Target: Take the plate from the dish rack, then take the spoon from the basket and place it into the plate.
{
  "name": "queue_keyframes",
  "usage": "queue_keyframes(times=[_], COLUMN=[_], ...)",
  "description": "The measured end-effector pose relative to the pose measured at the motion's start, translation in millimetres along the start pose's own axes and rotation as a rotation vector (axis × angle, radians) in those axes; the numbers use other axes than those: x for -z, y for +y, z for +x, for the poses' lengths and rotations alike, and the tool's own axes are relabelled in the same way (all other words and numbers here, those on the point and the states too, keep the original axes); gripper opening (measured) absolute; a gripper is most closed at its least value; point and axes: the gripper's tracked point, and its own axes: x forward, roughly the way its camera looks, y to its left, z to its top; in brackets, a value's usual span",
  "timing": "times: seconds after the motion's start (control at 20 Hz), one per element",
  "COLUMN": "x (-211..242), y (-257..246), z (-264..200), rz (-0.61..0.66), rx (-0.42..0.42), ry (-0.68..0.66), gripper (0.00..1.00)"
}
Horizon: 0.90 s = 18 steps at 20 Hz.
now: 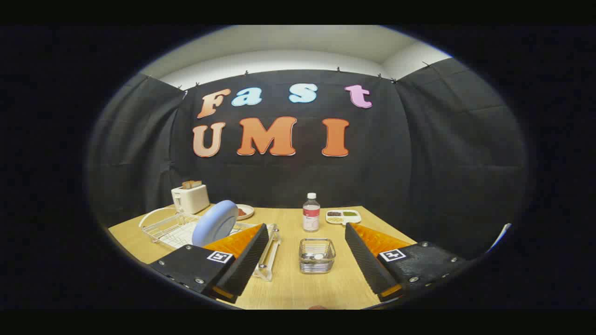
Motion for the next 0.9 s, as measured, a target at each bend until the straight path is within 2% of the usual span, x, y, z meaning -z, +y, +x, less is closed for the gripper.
queue_keyframes(times=[0.45,0.9], x=[12,24], y=[-9,-19], z=[-8,-10], rz=[0.05,0.039], rx=[0.025,0.048], ry=[0.027,0.06], gripper=[0.98,0.98])
